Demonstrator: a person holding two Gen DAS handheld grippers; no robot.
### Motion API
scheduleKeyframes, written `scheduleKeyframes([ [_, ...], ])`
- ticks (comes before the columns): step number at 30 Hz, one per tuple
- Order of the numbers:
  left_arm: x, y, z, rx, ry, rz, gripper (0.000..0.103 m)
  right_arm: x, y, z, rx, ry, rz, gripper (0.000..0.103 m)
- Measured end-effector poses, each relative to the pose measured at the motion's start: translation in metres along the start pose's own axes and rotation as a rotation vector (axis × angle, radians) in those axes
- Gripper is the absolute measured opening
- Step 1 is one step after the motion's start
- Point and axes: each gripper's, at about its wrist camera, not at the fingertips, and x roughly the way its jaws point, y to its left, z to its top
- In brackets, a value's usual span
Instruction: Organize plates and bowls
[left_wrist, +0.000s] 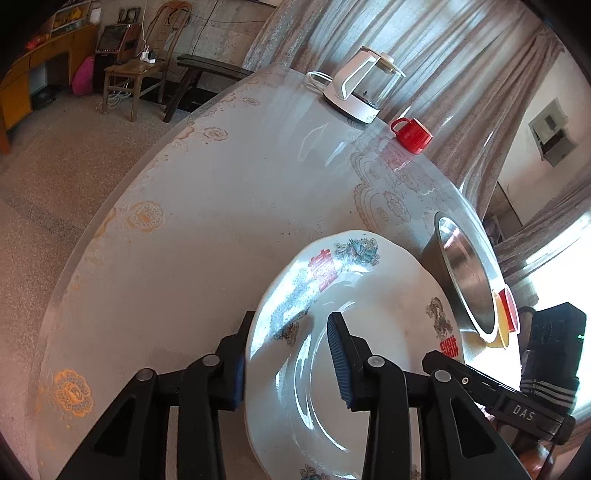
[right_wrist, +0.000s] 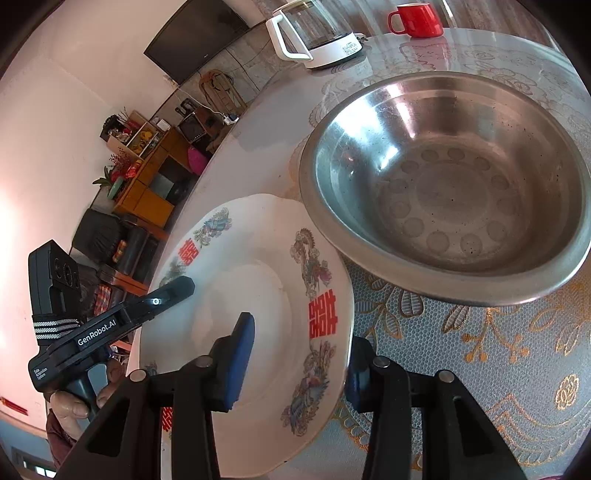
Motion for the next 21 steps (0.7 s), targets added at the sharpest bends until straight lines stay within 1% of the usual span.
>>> scheduleKeyframes([
  [1, -0.002, 0.003, 0.000, -0.024, 0.005, -0.015, 0.035, 0.000, 0.000, 0.000, 0.001, 0.001, -0.002, 0.044],
  [2, -0.003, 0.005, -0.001, -0.032, 0.006, -0.015, 0.034, 0.001, 0.001, 0.000, 0.001, 0.001, -0.007, 0.044],
  [5, -0.007, -0.002, -0.005, 0.005, -0.011, 0.047, 0.033, 0.003, 0.006, 0.000, -0.010, 0.006, -0.014, 0.047],
  [6, -0.007, -0.002, -0.006, 0.008, -0.013, 0.051, 0.033, 0.006, 0.007, -0.001, -0.017, 0.008, -0.020, 0.047],
  [9, -0.011, 0.003, -0.009, -0.022, -0.013, 0.021, 0.033, 0.006, 0.007, -0.002, -0.025, 0.006, -0.026, 0.047],
  [13, -0.018, 0.001, -0.015, -0.003, -0.028, 0.048, 0.033, 0.006, 0.008, -0.003, -0.032, 0.012, -0.023, 0.047],
  [18, -0.027, 0.000, -0.016, -0.018, -0.040, 0.051, 0.033, 0.005, 0.010, -0.001, -0.037, 0.015, -0.011, 0.047],
  [21, -0.037, -0.003, -0.020, -0.014, -0.064, 0.053, 0.033, 0.003, 0.013, 0.000, -0.043, 0.009, -0.008, 0.047],
])
